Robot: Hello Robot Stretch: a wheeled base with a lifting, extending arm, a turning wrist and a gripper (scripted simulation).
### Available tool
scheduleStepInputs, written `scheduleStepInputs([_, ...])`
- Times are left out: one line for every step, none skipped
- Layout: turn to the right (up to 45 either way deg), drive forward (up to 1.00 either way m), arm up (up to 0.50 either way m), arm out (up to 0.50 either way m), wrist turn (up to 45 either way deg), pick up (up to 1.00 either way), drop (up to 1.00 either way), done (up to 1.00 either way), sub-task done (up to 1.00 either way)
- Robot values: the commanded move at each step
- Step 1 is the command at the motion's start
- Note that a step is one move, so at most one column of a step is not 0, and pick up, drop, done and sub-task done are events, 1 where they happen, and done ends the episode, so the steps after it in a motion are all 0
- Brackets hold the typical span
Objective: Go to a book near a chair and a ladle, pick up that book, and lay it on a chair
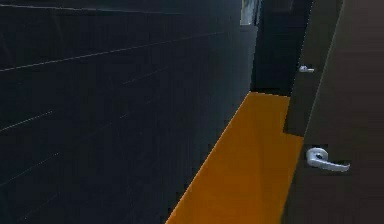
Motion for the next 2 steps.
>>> scheduleStepInputs([0.0, 0.65, 0.0, 0.0, 0.0, 0.0, 0.0, 0.0, 0.0])
scheduleStepInputs([39.0, 0.0, 0.0, 0.0, 0.0, 0.0, 0.0, 0.0, 0.0])
